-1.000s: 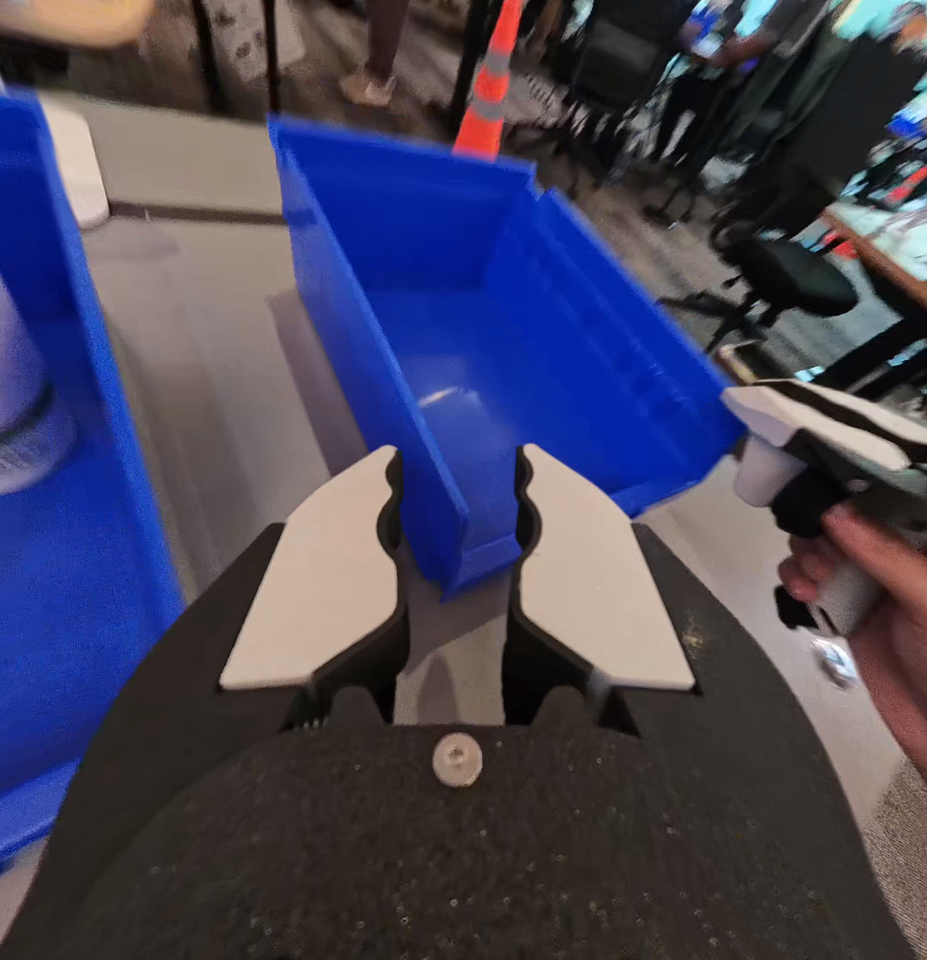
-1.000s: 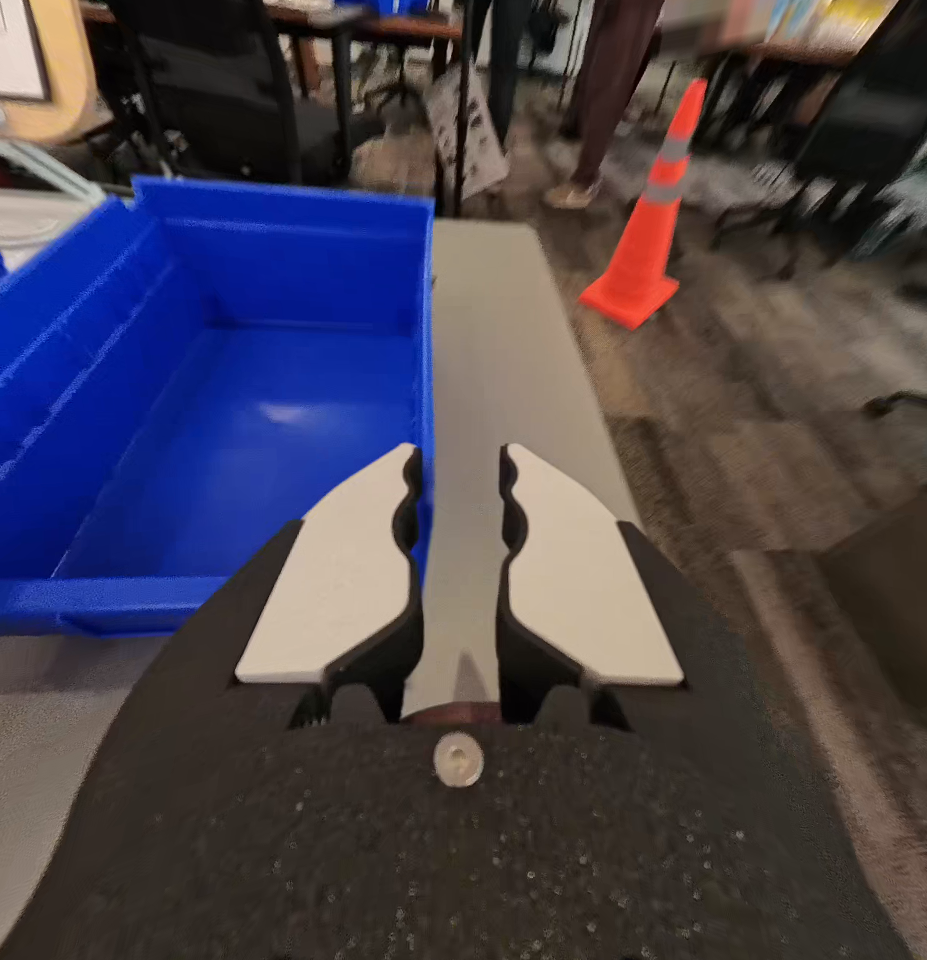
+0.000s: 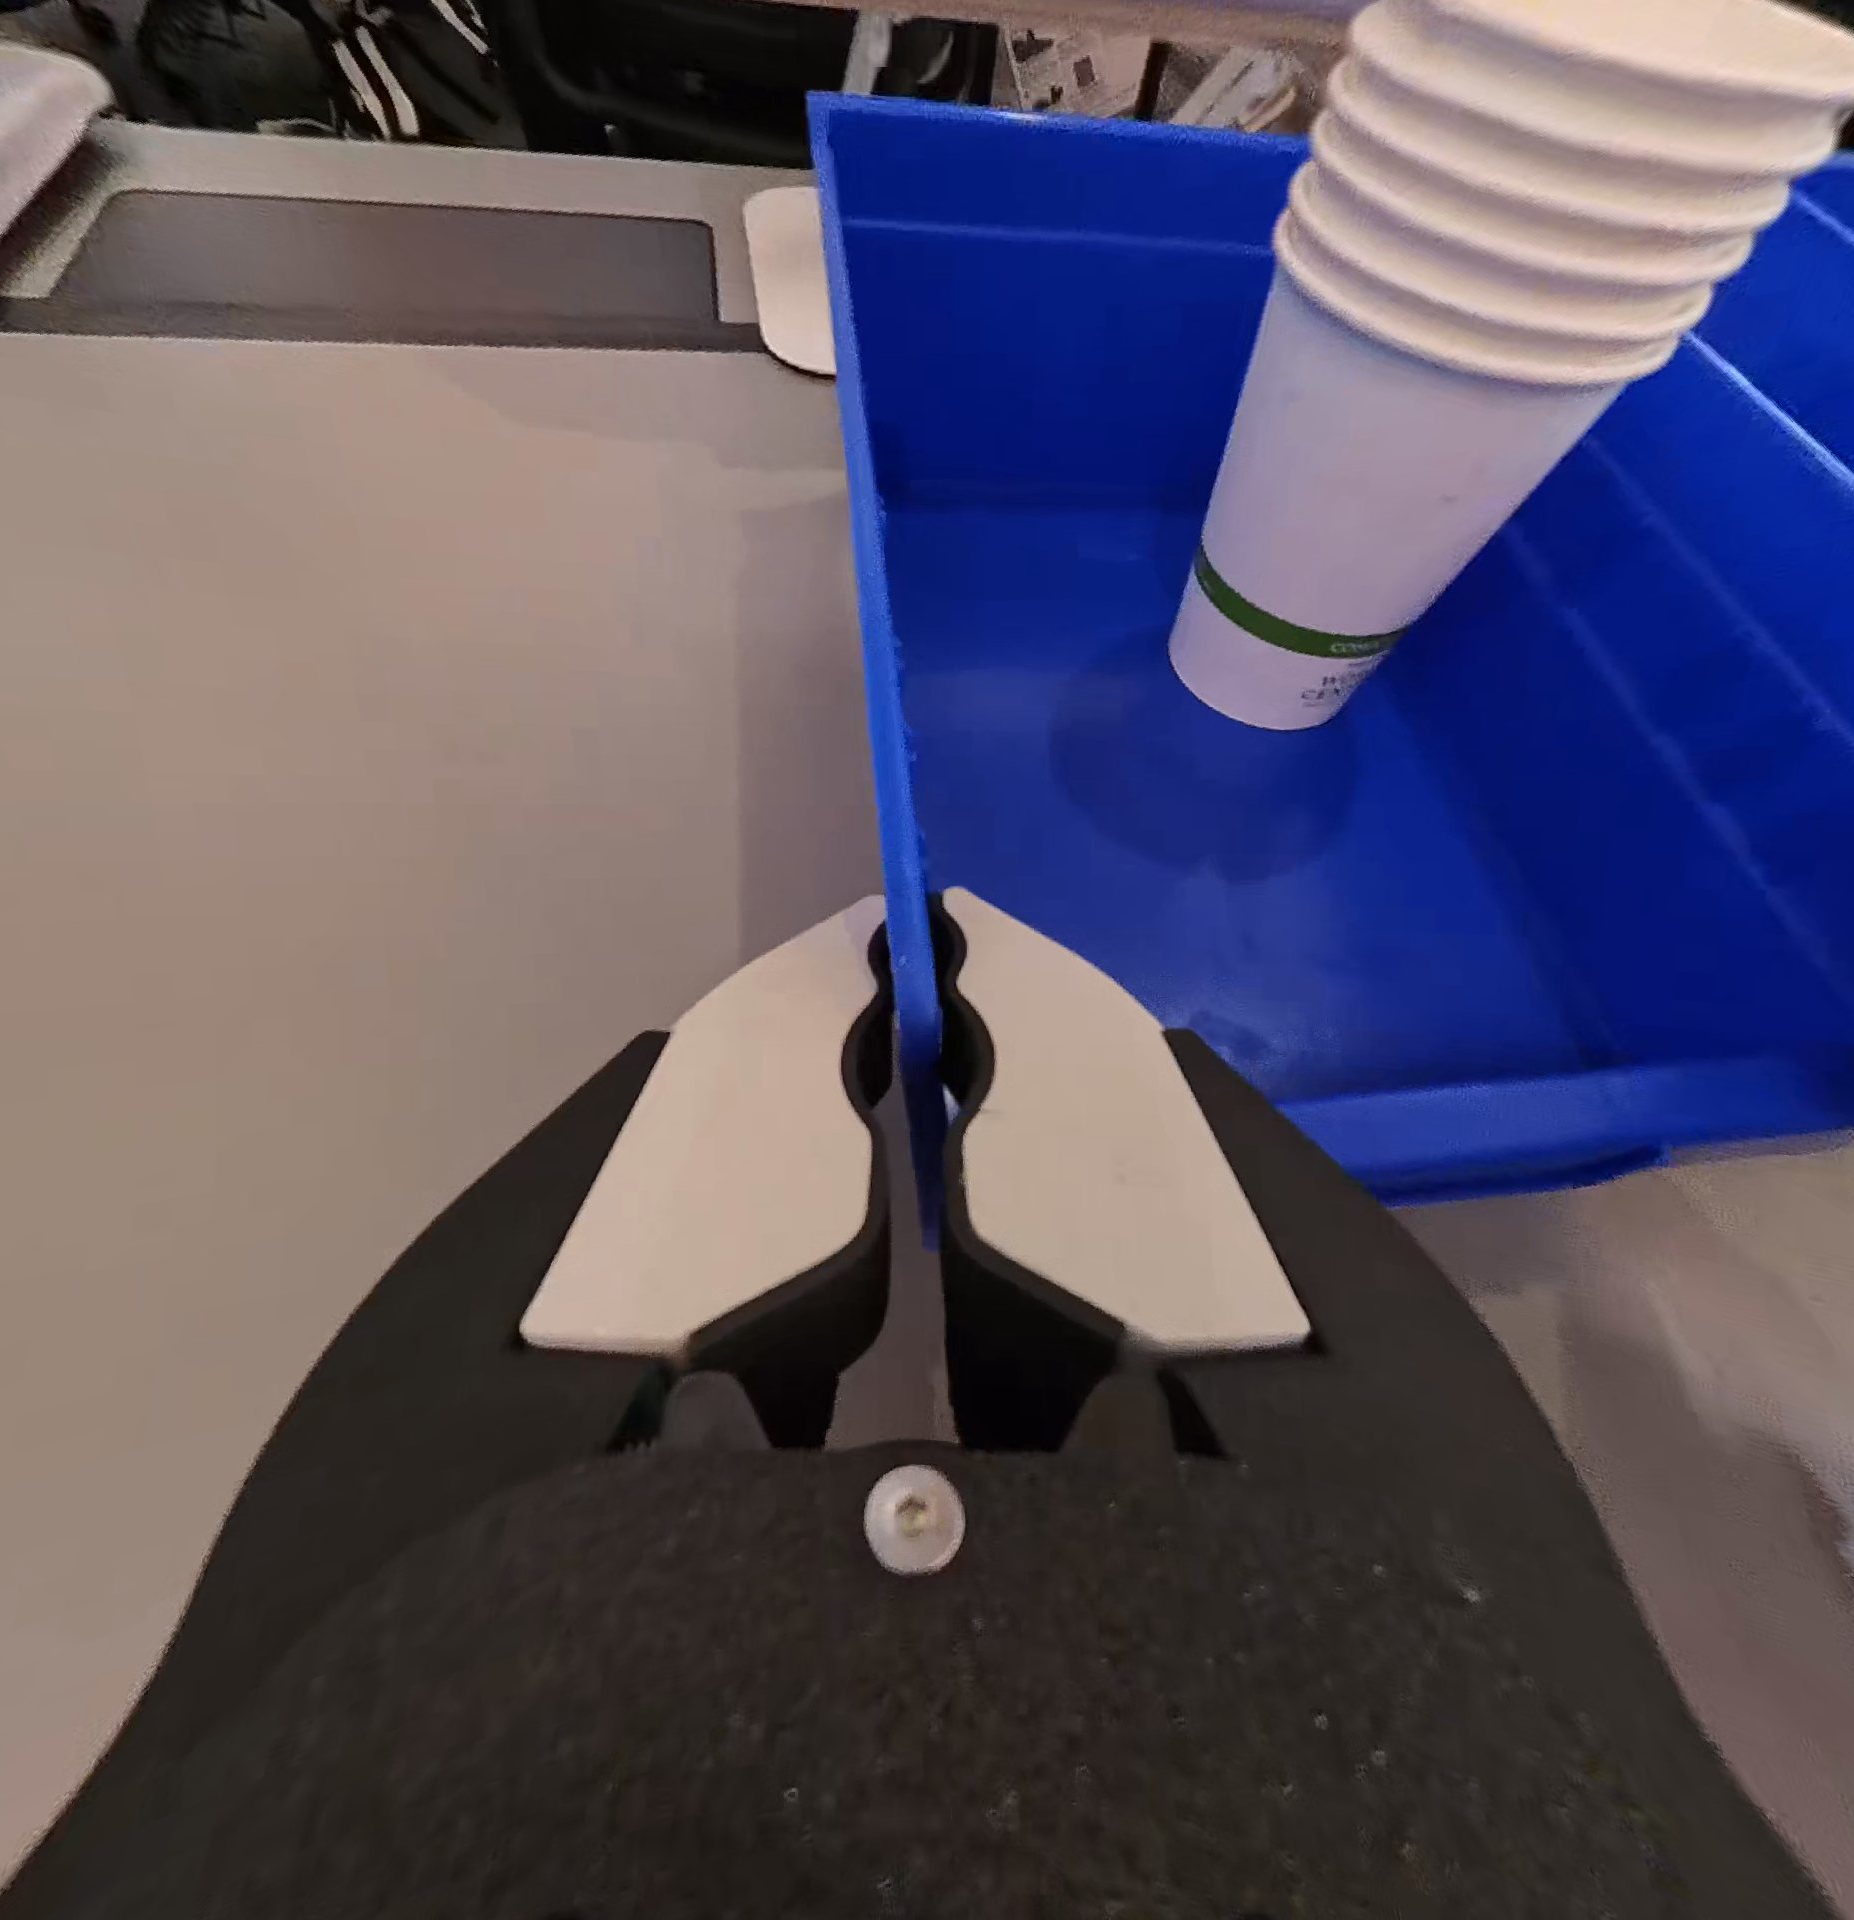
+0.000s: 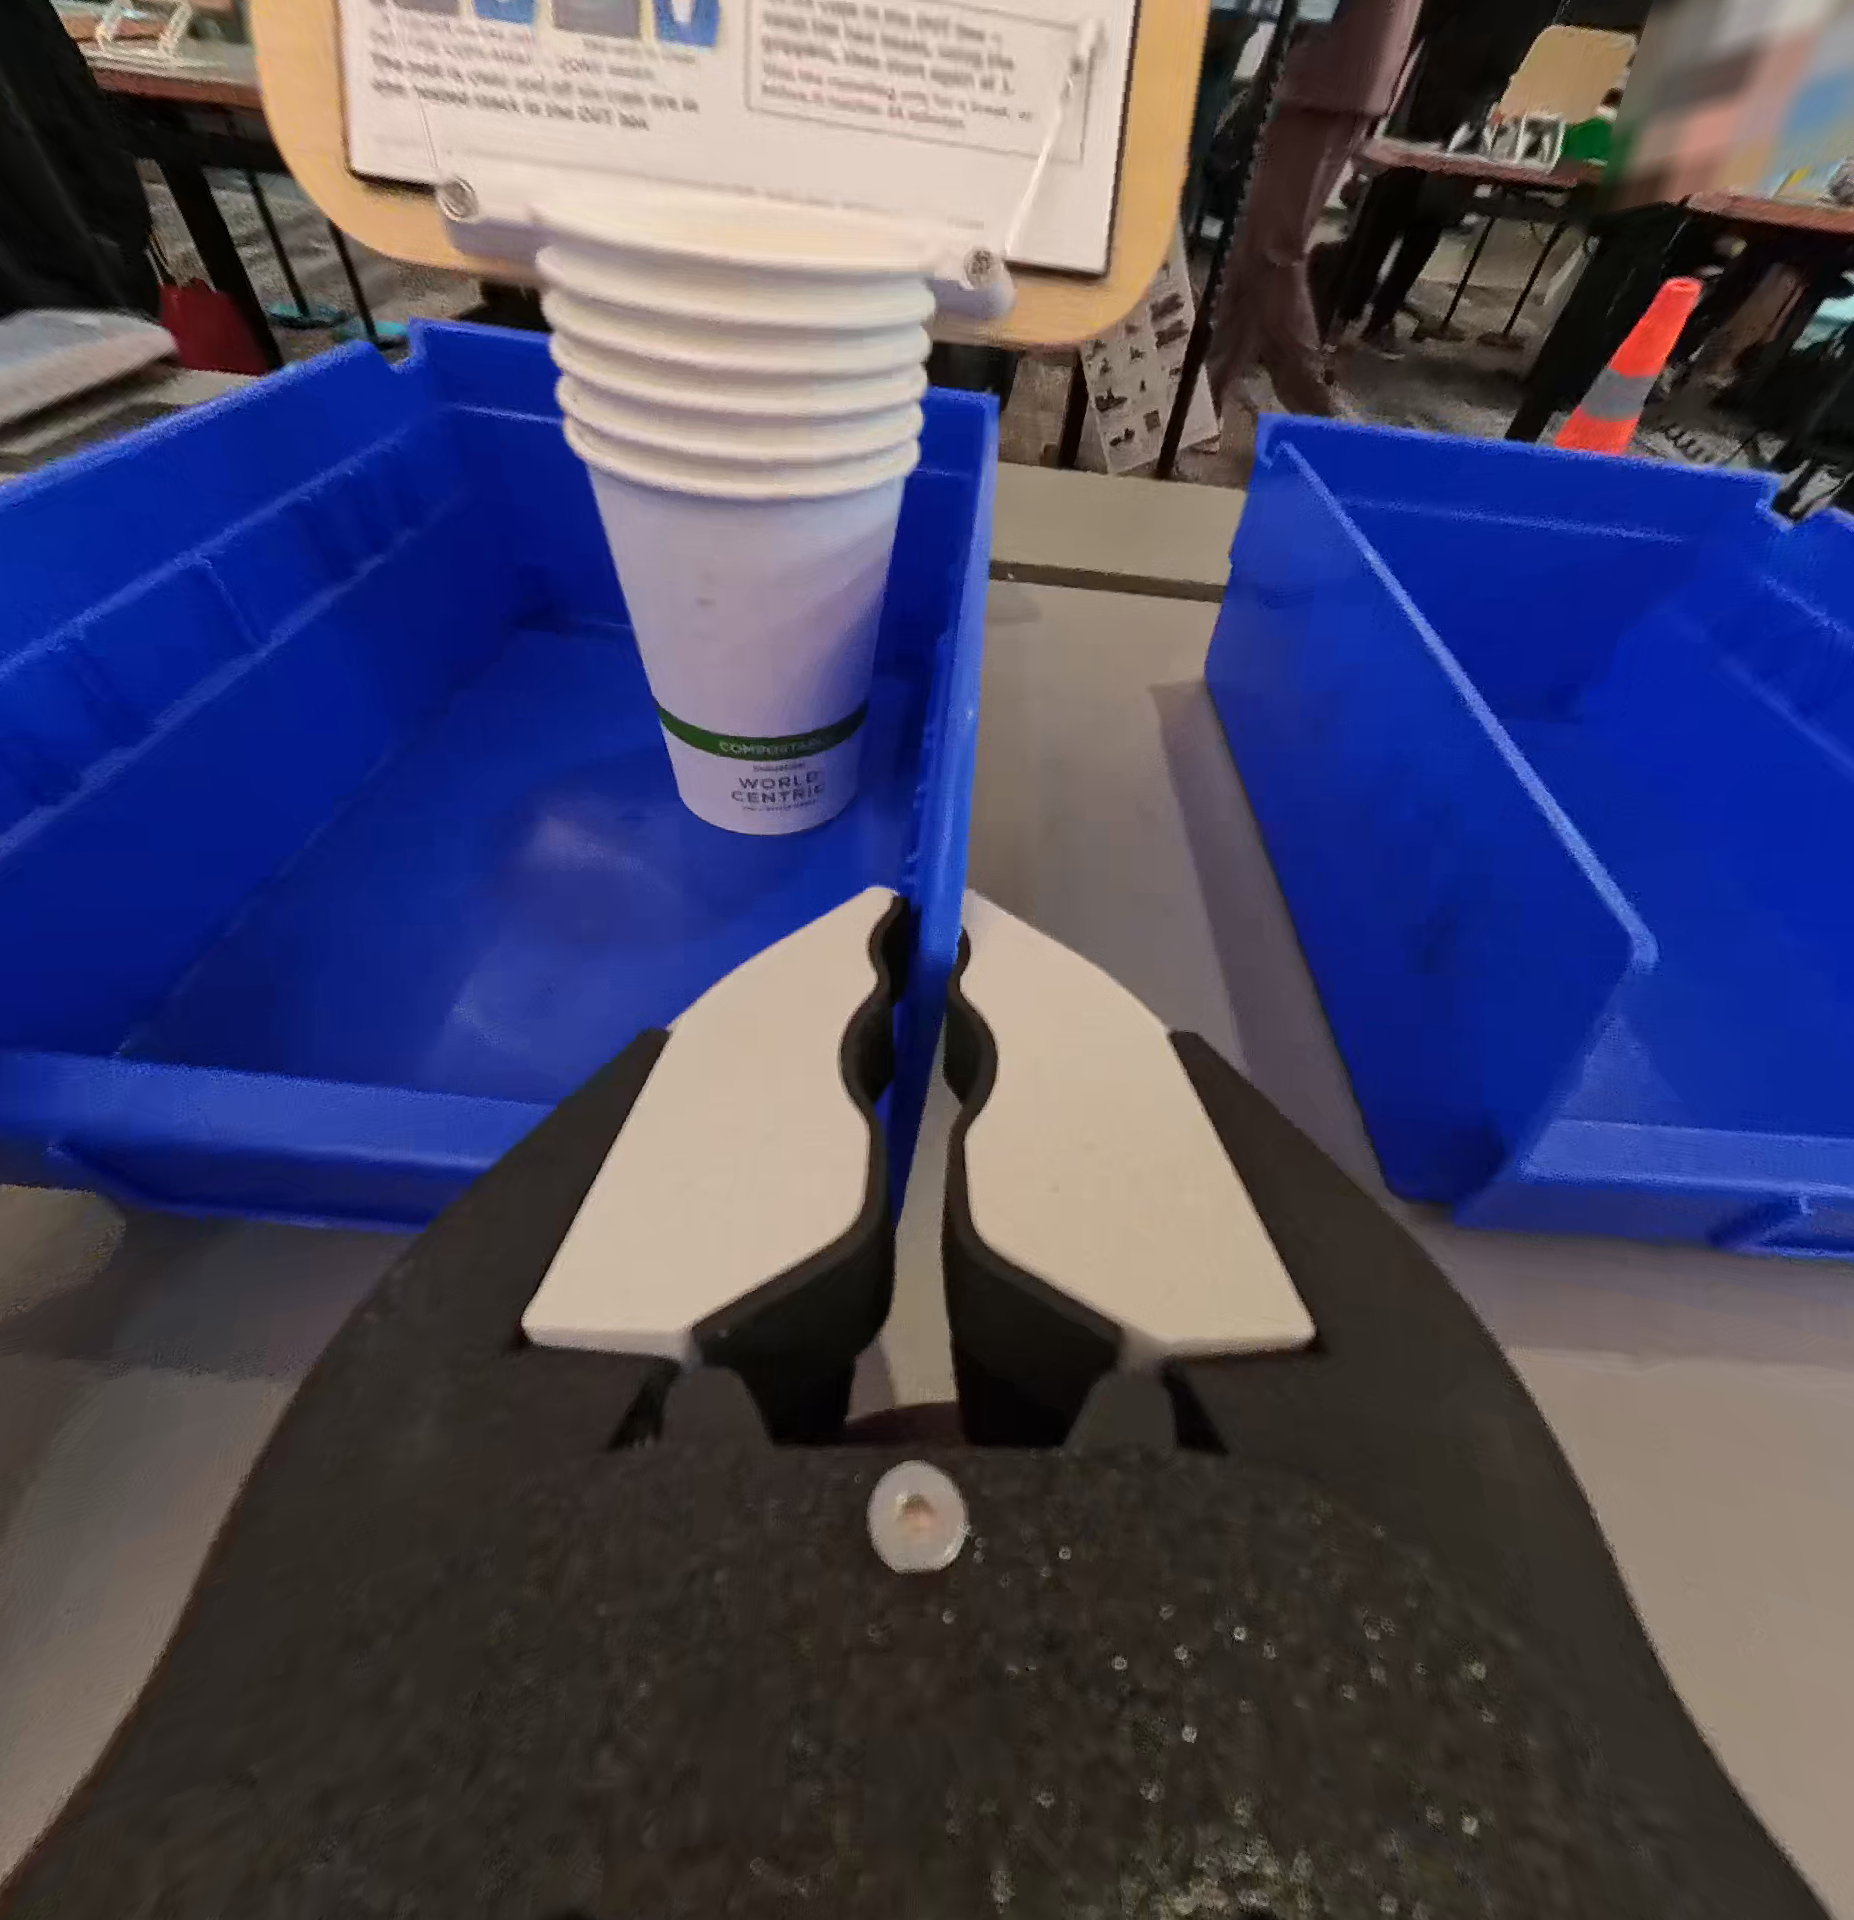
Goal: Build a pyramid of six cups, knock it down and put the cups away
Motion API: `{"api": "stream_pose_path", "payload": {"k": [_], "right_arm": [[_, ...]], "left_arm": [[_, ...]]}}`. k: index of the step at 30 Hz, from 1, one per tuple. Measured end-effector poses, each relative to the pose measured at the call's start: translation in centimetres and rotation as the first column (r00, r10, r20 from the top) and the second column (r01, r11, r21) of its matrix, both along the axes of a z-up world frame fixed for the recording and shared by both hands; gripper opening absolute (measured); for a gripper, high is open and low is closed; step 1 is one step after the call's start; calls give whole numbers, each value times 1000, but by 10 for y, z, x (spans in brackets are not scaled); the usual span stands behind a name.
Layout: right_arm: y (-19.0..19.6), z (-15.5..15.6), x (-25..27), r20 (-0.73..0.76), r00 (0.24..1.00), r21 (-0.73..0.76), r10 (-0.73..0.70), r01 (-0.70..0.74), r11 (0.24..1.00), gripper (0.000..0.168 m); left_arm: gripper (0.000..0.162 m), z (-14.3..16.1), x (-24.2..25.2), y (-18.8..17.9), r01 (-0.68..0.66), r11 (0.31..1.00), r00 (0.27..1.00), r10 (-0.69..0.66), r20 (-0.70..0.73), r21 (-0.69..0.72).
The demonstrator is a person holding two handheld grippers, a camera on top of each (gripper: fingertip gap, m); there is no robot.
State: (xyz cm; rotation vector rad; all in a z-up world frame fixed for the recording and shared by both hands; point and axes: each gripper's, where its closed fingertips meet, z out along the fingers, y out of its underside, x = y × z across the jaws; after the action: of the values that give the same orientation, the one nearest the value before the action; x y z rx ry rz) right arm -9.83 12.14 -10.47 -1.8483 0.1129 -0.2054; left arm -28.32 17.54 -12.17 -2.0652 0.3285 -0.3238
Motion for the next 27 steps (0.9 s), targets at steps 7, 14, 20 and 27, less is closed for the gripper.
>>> {"api": "stream_pose_path", "payload": {"k": [7,14,20,27], "right_arm": [[22,44,-90,-28,997,120,76,-72,990,3],[53,37,-200,-53,991,90,125,-120,989,3],[70,13,-249,-36,987,32,154,-153,988,3],[73,-10,-255,-83,974,3,213,-213,977,5]], "left_arm": [[2,42,-87,17,-101,992,994,99,38,75],[2,43,-201,37,-146,988,989,146,10,59],[2,18,-255,48,-179,984,984,179,10,13],[4,-5,-260,58,-200,980,973,201,109,-26]]}}
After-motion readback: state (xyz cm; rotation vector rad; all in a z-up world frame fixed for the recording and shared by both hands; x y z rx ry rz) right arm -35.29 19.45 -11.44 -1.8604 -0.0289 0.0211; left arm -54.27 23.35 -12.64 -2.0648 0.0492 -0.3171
